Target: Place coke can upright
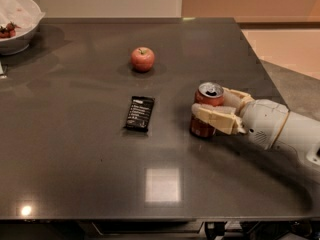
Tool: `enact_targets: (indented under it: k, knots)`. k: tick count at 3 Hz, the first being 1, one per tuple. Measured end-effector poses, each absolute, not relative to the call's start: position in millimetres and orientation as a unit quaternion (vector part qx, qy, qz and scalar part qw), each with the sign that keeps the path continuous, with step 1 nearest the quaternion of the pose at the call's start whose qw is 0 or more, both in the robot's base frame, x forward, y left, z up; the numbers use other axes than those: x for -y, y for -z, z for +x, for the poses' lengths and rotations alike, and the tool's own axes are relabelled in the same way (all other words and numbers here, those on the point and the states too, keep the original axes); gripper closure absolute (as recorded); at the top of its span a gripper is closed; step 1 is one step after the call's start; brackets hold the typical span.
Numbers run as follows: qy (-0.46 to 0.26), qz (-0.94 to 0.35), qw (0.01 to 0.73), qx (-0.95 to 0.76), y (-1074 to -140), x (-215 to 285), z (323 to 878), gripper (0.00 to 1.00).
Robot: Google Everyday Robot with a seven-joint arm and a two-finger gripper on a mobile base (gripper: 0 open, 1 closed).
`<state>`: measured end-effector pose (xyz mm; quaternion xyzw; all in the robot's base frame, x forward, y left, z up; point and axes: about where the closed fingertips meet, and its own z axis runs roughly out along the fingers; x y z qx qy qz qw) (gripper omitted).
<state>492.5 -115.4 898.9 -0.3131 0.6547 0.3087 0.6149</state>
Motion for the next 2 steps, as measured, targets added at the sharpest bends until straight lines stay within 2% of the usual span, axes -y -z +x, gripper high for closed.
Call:
enact_targets:
  k: [1, 2]
  knots:
    - [-0.309, -0.315, 0.614, -0.654, -899.9, 113.5, 492.4, 0.00]
    - [-0.309, -0.315, 0.614, -0.654, -899.9, 113.4, 492.4, 0.00]
